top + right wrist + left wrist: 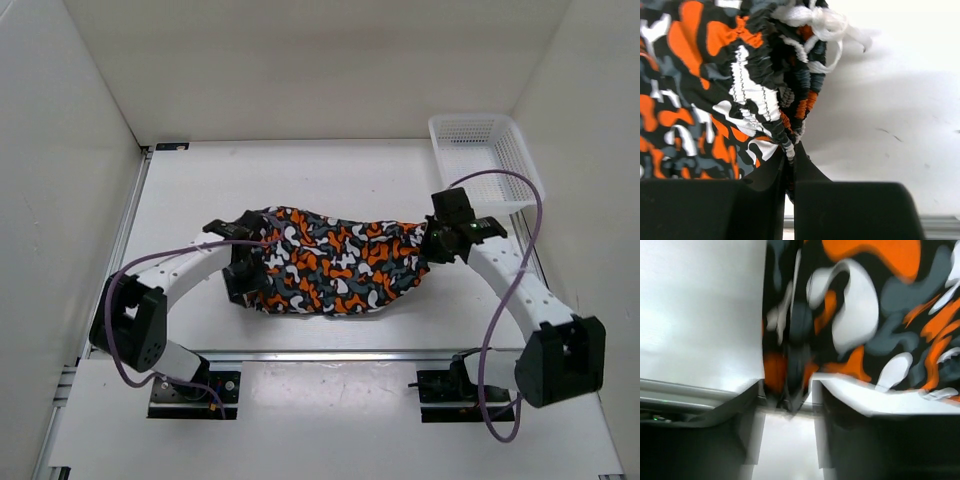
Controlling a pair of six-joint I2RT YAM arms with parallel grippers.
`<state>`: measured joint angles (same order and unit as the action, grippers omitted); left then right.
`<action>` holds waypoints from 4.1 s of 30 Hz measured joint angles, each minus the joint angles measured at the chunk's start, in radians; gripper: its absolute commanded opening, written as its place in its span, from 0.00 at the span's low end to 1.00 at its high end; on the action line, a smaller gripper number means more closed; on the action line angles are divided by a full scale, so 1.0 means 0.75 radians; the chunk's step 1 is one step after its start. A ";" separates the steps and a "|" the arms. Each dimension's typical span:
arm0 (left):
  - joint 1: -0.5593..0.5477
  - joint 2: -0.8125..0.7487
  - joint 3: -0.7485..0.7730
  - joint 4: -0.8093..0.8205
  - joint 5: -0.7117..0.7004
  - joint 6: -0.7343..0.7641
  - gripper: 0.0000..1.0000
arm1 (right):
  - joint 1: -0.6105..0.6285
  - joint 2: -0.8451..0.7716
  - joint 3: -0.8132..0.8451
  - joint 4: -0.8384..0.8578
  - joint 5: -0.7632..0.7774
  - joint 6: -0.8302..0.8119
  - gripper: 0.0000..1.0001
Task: Fold and stack the shorts
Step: Fold the shorts
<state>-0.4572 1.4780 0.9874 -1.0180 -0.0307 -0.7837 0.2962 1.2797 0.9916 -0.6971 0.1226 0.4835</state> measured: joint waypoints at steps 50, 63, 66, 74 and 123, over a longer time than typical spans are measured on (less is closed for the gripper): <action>0.326 0.374 0.216 0.231 0.119 0.163 0.23 | 0.890 1.225 1.645 -0.269 0.162 -0.070 0.04; 0.625 -0.078 0.321 0.020 0.217 0.239 0.38 | 0.836 1.091 1.450 -0.049 -0.222 -0.133 0.53; 0.605 -0.083 0.372 0.005 0.214 0.274 0.26 | 0.782 0.860 1.206 0.032 -0.232 -0.104 0.12; 0.365 0.179 0.499 0.006 0.159 0.345 0.41 | 0.533 0.418 0.541 0.134 -0.194 0.022 0.25; 0.063 0.396 0.731 -0.045 0.280 0.338 0.10 | 0.450 0.505 0.294 -0.002 0.143 0.002 0.14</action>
<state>-0.4099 1.7752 1.5356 -1.0515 0.1791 -0.5301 0.6338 1.6581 1.2125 -0.6987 0.2302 0.4847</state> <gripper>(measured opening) 0.110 0.279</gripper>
